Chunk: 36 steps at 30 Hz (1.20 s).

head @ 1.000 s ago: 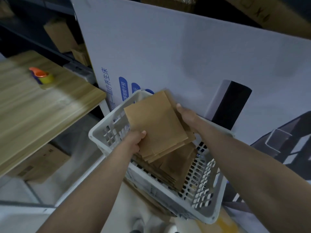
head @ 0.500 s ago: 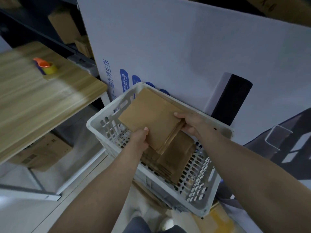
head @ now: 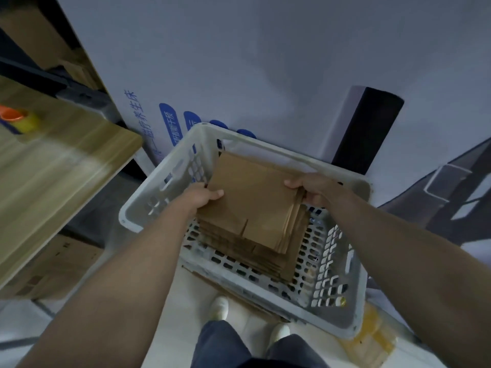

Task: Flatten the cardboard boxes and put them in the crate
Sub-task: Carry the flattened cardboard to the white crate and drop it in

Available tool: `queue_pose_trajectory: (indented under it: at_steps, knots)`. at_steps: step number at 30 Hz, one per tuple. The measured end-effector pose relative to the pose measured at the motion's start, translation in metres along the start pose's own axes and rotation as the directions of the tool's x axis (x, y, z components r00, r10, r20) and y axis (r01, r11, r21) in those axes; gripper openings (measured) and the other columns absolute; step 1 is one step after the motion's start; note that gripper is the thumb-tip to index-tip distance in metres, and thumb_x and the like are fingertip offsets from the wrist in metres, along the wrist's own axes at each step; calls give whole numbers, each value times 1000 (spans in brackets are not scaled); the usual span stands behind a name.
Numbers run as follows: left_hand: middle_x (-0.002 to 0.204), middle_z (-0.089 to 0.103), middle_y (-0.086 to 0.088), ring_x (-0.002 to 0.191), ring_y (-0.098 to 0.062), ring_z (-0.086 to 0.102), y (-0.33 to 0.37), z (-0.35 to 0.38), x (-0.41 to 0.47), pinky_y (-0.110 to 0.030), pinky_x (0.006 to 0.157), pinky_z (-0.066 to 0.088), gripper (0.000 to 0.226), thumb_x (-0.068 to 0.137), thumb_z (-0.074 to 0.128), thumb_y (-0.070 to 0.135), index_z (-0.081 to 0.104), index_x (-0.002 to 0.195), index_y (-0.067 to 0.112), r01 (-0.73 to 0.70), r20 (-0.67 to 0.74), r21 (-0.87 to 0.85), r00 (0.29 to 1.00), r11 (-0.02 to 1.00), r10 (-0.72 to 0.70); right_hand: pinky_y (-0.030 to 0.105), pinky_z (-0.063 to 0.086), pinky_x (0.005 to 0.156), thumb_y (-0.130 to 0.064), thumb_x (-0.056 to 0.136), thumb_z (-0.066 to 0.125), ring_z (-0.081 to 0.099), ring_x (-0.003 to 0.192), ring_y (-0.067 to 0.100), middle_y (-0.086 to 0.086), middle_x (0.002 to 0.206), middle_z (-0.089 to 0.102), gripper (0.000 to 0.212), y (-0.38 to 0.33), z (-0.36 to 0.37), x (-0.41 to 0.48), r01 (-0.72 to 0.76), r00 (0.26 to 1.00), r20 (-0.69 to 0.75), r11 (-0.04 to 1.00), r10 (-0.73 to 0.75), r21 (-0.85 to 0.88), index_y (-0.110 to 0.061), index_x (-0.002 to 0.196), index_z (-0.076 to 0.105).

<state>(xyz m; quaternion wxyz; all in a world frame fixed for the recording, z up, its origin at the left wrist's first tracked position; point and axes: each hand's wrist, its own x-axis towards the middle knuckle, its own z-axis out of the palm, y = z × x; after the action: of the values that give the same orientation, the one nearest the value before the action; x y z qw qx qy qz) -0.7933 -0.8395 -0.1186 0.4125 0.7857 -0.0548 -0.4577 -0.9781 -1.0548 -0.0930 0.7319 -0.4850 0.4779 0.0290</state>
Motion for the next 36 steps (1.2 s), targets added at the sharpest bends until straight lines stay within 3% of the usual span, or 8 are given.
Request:
queue_pose_trajectory:
  at_steps: [2, 5, 9, 14, 18, 21, 30, 36]
  knots:
    - [133, 54, -10, 114, -30, 56, 3, 4, 13, -45, 99, 45, 63, 83, 71, 31, 46, 135, 6, 32, 31, 76, 999, 997, -34, 46, 50, 94, -8, 80, 74, 58, 112, 29, 15, 125, 60, 51, 14, 4, 11, 6, 991, -133, 999, -1, 37, 1, 126, 54]
    - [138, 49, -13, 121, -32, 50, -3, 13, 34, -47, 104, 41, 71, 83, 71, 30, 38, 140, 4, 98, 31, 151, 994, 984, -103, 46, 43, 102, -21, 83, 73, 52, 120, 32, 16, 133, 52, 60, 35, 15, 28, -4, 949, -315, 994, -31, -108, 1, 133, 47]
    - [142, 43, -13, 126, -31, 45, -19, 21, 61, -42, 104, 40, 73, 85, 69, 32, 32, 143, 7, 100, 57, 249, 991, 963, -118, 45, 47, 98, -19, 86, 69, 53, 116, 32, 16, 131, 52, 57, 63, 24, 44, -160, 944, -316, 968, 93, -194, -3, 135, 44]
    - [141, 45, -12, 123, -29, 47, -27, 26, 96, -32, 93, 43, 70, 88, 63, 41, 35, 142, 5, 3, 55, 435, 998, 900, -30, 47, 47, 97, -18, 80, 76, 55, 114, 33, 16, 126, 58, 57, 82, 31, 75, -95, 878, -479, 983, 8, -158, -4, 129, 51]
    - [137, 49, -12, 121, -29, 49, -28, 26, 113, -32, 95, 43, 70, 82, 70, 40, 43, 137, 6, -58, 47, 570, 998, 820, 39, 45, 46, 98, -30, 76, 78, 52, 118, 32, 15, 131, 53, 75, 88, 32, 91, -244, 833, -553, 903, 9, -353, -5, 136, 42]
    - [140, 46, -12, 125, -30, 45, -32, 31, 124, -42, 103, 41, 75, 78, 76, 28, 37, 139, 9, -73, 39, 532, 997, 844, 62, 44, 46, 98, -34, 76, 77, 51, 119, 32, 15, 132, 50, 78, 92, 32, 98, -293, 824, -567, 843, -18, -452, -6, 138, 39]
    - [129, 51, -9, 116, -26, 51, -30, 39, 150, -39, 98, 44, 66, 71, 81, 22, 46, 126, 12, -142, 83, 653, 990, 744, 116, 39, 51, 90, -23, 77, 77, 59, 106, 28, 14, 119, 60, 56, 104, 37, 111, -291, 771, -634, 849, -64, -440, -5, 123, 51]
    - [118, 57, -4, 102, -19, 54, -24, 30, 154, -29, 80, 43, 58, 69, 83, 23, 49, 116, 15, -234, 218, 658, 969, 716, 117, 33, 49, 85, -25, 75, 78, 59, 105, 24, 11, 119, 59, 58, 102, 37, 110, -288, 778, -622, 834, -82, -471, -7, 123, 51]
